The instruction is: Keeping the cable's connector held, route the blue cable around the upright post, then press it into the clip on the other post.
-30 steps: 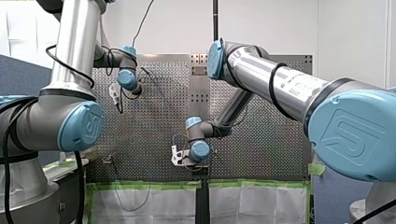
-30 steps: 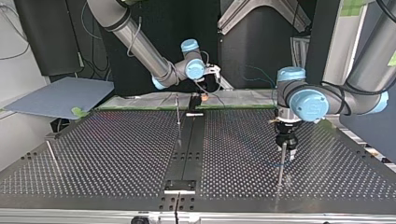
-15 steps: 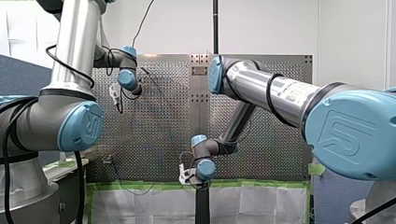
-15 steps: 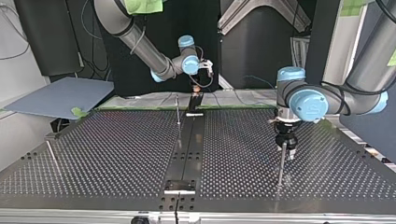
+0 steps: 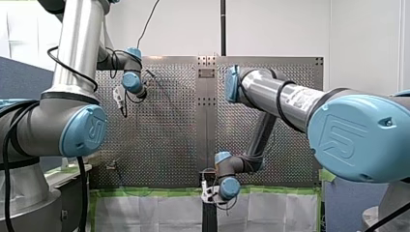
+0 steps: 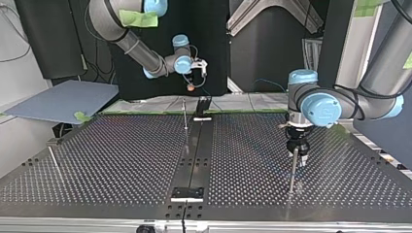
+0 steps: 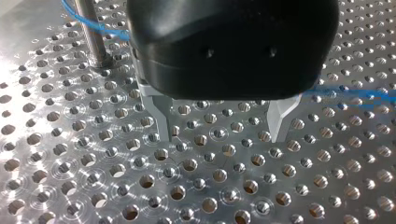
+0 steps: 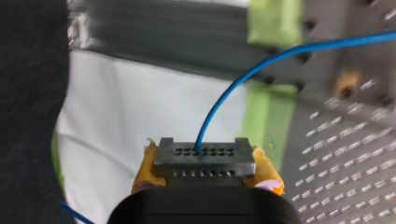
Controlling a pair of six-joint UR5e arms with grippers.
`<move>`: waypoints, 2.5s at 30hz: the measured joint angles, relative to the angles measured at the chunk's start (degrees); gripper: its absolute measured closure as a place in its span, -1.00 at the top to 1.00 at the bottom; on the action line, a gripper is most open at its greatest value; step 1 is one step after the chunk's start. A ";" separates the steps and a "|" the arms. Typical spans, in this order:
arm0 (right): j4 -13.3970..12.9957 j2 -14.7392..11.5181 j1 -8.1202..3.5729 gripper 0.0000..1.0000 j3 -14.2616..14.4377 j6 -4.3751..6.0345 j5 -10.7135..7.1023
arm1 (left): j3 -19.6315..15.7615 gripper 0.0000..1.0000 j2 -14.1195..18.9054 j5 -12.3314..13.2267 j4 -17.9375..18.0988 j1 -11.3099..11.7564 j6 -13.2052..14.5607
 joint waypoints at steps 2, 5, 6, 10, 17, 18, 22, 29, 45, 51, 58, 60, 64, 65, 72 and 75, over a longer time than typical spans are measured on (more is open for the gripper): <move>-0.94 0.81 -0.90 -1.00 0.96 -0.15 -0.15 | -0.01 1.00 0.00 -0.12 -0.01 0.00 0.00; -2.44 2.20 -1.70 -1.00 2.47 -0.06 -0.26 | -0.01 1.00 0.00 -0.36 0.03 0.01 0.00; -2.94 2.53 -1.83 -1.00 2.90 -0.11 -0.29 | -0.01 1.00 -0.01 -0.40 0.04 0.01 0.00; -5.21 3.21 -2.12 -1.00 3.90 -0.75 -0.24 | -0.02 1.00 -0.01 -0.48 0.02 0.07 0.00; -8.78 3.34 -2.20 -1.00 4.08 -1.52 -0.33 | -0.02 1.00 0.02 -0.65 -0.17 -0.03 0.00; -9.20 3.34 -2.21 -1.00 4.08 -1.59 -0.33 | -0.02 1.00 0.02 -0.68 -0.20 -0.05 0.00; -10.19 3.35 -2.22 -1.00 4.13 -1.71 -0.31 | -0.02 1.00 0.02 -0.80 -0.26 -0.14 0.00; -10.42 3.35 -2.28 -1.00 4.27 -1.75 -0.08 | -0.02 1.00 0.03 -1.50 -0.48 -0.22 0.25; -11.01 3.28 -1.83 -1.00 6.46 -1.74 0.12 | -0.02 1.00 0.02 -1.77 -1.00 -0.49 0.44; -13.00 2.32 -1.78 -1.00 9.11 -1.73 0.22 | -0.02 1.00 0.02 -1.73 -1.05 -0.51 0.21; -16.36 -0.28 -2.39 -1.00 12.55 -0.55 0.46 | -0.02 1.00 0.00 -1.67 -1.10 -0.52 0.10; -17.12 -0.59 -2.41 -1.00 13.36 -0.43 0.53 | -0.02 1.00 0.01 -1.66 -1.13 -0.52 0.09; -18.21 -1.08 -2.28 -1.00 15.32 -0.35 0.78 | -0.02 1.00 0.00 -1.64 -1.15 -0.52 0.09; -18.47 -1.22 -2.32 -1.00 15.72 -0.35 0.83 | -0.02 1.00 0.01 -1.64 -1.15 -0.52 0.09; -20.81 -2.55 -2.76 -1.00 18.31 -0.21 1.16 | -0.02 1.00 -0.01 -1.64 -1.15 -0.45 0.09; -21.16 -3.19 -2.87 -1.00 18.66 -0.21 1.19 | -0.02 1.00 0.01 -1.64 -1.16 -0.41 0.09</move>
